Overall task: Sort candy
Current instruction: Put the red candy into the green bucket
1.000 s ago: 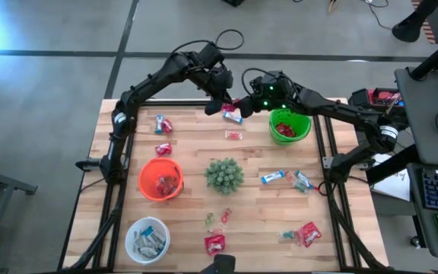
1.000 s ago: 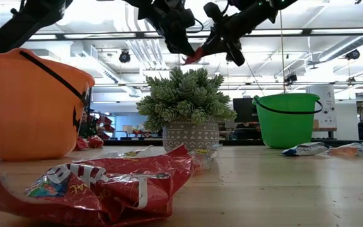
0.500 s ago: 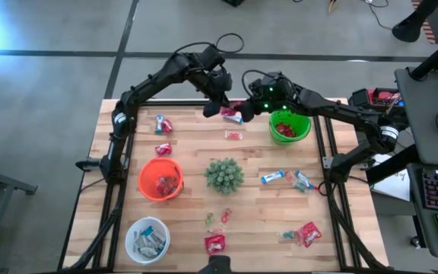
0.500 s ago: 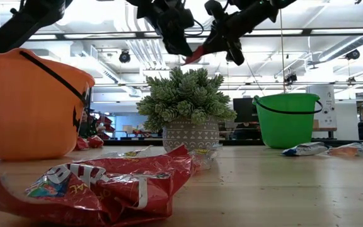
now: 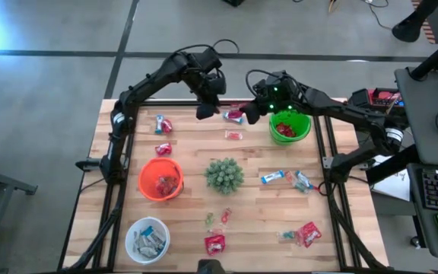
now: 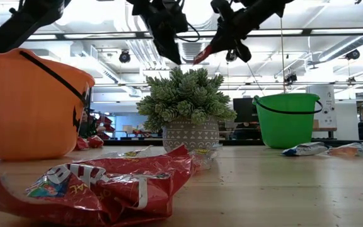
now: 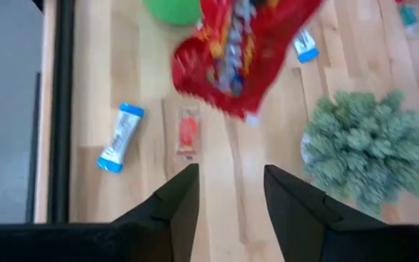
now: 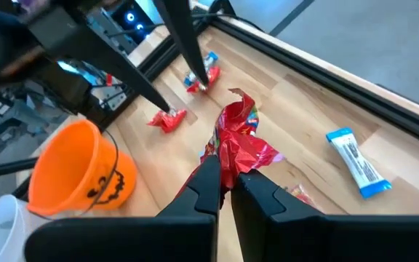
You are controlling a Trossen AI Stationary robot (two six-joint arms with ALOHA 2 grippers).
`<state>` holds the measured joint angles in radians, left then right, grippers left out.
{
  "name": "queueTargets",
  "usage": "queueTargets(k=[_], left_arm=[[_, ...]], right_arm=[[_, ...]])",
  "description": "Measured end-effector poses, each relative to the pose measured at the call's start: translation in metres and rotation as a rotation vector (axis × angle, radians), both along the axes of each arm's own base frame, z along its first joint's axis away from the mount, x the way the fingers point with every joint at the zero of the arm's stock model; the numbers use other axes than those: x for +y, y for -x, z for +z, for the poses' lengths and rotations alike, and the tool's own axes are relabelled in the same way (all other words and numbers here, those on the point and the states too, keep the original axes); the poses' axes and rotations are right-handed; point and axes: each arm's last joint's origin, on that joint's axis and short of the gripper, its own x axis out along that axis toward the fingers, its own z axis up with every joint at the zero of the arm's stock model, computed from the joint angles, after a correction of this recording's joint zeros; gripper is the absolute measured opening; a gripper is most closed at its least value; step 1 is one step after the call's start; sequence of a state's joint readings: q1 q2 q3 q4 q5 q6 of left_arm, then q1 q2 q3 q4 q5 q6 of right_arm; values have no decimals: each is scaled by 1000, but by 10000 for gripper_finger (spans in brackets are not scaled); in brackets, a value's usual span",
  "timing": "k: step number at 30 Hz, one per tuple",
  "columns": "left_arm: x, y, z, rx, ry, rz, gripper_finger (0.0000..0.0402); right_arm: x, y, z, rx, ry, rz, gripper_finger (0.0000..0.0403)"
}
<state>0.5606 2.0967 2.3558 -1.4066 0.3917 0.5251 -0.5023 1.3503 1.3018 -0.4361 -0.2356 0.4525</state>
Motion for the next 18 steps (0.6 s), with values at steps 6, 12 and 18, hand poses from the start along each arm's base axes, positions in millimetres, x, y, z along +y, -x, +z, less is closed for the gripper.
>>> queueTargets(k=[6, 12, 18], left_arm=[[-9, 18, 11, 81, 6, 11, 148], [-21, 40, 32, 92, 4, 73, 149], [-37, 66, 65, 13, -20, 125, 149]], right_arm=[[5, 10, 5, 25, 12, 15, 12], [10, 19, 12, 45, 57, 18, 12], [13, 26, 16, 56, 78, 30, 12]])
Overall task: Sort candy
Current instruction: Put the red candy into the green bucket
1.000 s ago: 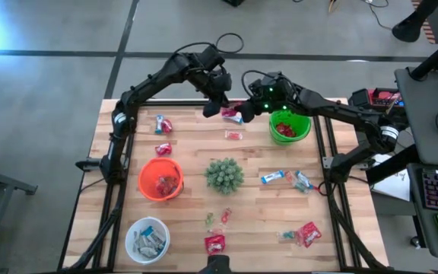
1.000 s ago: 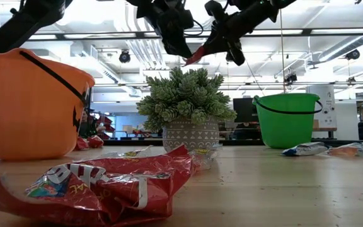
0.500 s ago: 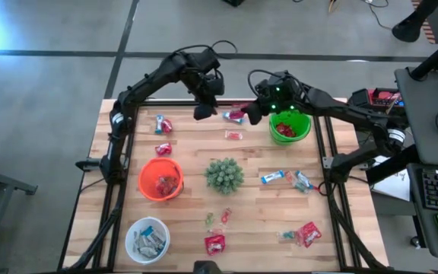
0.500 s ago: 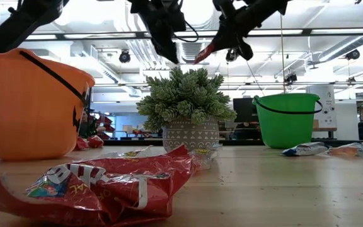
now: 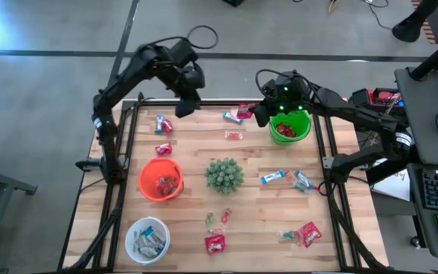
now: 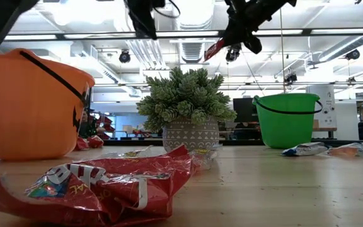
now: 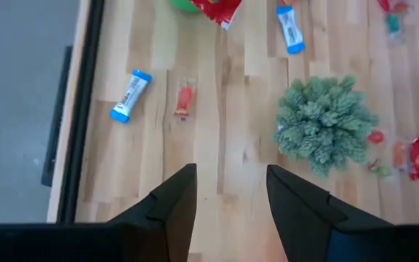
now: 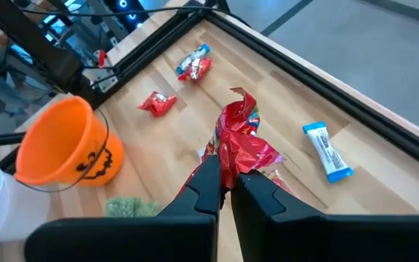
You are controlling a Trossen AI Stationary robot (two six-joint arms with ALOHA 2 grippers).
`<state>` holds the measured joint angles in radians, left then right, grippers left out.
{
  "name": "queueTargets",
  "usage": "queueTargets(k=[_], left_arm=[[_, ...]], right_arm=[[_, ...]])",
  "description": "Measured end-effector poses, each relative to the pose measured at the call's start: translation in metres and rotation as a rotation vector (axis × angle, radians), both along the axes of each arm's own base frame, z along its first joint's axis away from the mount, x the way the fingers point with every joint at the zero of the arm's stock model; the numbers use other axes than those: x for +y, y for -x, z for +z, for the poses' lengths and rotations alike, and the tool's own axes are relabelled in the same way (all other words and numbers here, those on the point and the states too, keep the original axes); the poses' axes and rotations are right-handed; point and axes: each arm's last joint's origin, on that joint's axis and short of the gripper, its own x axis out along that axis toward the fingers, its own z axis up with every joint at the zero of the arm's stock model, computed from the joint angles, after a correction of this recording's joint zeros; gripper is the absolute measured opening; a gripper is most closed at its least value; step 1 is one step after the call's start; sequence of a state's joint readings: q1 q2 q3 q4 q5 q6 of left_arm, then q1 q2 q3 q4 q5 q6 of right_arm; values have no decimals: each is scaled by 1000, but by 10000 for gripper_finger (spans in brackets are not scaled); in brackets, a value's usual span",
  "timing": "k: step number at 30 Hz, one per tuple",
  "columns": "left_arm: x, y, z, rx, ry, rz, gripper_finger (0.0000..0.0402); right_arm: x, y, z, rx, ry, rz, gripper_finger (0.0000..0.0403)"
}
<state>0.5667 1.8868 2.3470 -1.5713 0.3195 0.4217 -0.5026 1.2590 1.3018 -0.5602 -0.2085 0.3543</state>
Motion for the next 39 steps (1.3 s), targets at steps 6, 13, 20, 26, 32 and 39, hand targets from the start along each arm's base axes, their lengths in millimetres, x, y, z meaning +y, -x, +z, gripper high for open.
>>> queueTargets(k=[6, 13, 20, 26, 32, 39], left_arm=[[-14, 25, 24, -36, -46, 105, 149], [-32, 52, 38, -70, -60, 109, 149], [-44, 70, 19, -4, 4, 150, 149], [-49, 77, -11, 23, 41, 185, 149], [-56, 88, -33, 18, 50, 203, 149], [-63, 99, -32, -21, 51, 232, 149]], right_arm=[[4, 7, 0, 36, -21, 0, 12], [8, 16, 1, 77, -37, -9, 12], [9, 25, 2, 127, -25, -65, 12], [10, 37, 1, 187, -27, -127, 12], [6, 56, -2, 300, -54, -234, 12], [0, 74, -9, 429, -88, -328, 12]])
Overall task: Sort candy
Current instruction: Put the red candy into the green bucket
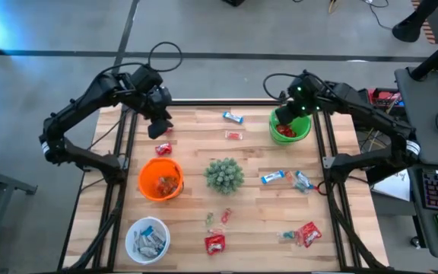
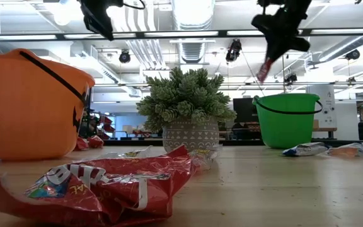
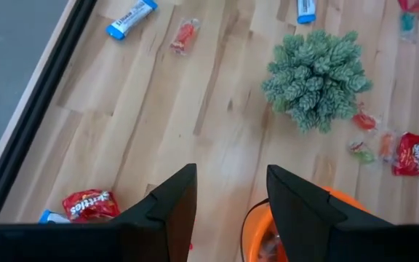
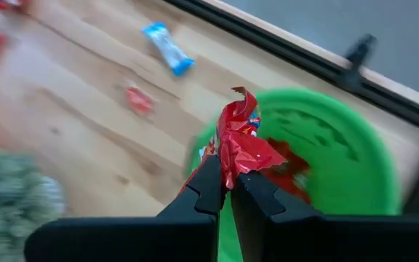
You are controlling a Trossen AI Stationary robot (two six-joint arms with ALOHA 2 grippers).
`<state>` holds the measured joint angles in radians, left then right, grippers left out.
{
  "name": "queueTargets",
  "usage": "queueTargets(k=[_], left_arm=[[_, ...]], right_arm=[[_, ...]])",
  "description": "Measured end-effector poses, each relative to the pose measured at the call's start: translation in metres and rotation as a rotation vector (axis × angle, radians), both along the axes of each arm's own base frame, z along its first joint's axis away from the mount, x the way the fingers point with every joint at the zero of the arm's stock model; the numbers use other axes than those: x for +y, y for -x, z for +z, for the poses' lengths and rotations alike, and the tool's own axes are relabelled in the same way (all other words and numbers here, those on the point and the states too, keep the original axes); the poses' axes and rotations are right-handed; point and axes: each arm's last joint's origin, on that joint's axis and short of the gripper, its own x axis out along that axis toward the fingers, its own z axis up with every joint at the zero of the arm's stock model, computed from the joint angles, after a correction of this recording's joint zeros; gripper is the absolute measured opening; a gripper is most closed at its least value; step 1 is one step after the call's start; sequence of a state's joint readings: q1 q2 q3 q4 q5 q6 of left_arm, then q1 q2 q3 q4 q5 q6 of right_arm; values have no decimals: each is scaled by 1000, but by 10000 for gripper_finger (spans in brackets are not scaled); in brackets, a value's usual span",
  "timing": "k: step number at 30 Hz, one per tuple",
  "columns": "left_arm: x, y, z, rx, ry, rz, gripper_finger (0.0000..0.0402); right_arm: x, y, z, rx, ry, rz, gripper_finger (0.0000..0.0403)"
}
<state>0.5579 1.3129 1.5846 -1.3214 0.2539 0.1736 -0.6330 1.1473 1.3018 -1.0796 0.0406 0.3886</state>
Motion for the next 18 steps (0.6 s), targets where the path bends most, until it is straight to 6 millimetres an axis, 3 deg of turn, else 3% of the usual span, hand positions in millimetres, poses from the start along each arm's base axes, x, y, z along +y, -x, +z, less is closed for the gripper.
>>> queueTargets(k=[8, 18], left_arm=[[-5, 8, 8, -32, -17, 4, 149], [-5, 8, 11, -39, -20, 6, 149]], right_arm=[[-3, 16, -6, 129, -50, -63, 12], [-2, 19, -21, 207, -119, -76, 12]])
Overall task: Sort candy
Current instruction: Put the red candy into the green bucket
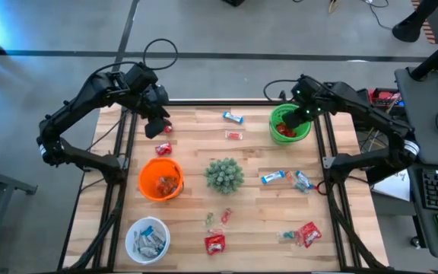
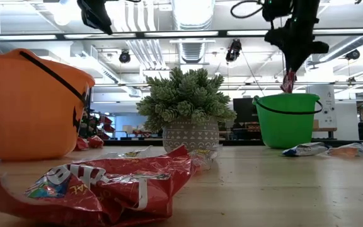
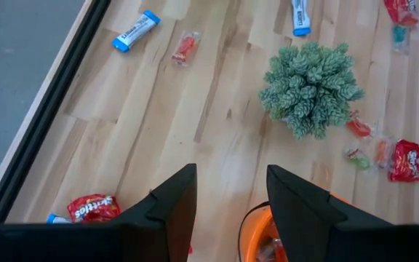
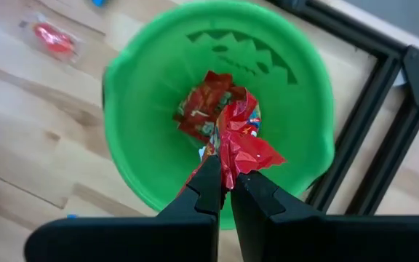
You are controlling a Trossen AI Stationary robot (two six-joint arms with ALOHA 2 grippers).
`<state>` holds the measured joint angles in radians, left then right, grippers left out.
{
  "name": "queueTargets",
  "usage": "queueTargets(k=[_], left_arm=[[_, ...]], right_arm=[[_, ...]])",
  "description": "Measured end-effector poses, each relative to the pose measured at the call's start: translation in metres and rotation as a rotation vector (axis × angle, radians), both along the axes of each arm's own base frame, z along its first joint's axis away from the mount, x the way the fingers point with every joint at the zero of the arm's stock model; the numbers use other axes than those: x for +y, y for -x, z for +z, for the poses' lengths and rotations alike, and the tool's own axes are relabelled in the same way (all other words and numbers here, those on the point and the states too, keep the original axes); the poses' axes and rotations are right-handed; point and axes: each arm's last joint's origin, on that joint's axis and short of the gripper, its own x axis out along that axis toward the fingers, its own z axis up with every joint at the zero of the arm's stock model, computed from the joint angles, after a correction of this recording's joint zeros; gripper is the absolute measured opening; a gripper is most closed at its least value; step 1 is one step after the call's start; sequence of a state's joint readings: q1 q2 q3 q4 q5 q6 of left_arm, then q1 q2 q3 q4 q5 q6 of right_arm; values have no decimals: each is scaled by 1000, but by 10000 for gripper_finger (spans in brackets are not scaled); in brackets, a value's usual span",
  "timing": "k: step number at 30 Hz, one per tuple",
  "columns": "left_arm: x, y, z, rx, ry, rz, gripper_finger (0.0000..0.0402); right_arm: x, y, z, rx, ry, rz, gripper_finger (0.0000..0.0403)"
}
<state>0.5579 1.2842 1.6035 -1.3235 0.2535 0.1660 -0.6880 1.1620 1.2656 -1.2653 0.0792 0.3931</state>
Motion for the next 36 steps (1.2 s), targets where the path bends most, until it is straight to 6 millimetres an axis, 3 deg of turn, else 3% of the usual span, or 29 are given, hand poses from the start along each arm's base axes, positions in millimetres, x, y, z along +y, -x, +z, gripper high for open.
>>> queueTargets(k=[11, 36], left_arm=[[0, 0, 0, 0, 0, 0, 149], [0, 0, 0, 2, 1, 0, 149]], right_arm=[[-3, -4, -30, 67, -64, 2, 12], [-4, -7, -30, 26, -58, 66, 13]])
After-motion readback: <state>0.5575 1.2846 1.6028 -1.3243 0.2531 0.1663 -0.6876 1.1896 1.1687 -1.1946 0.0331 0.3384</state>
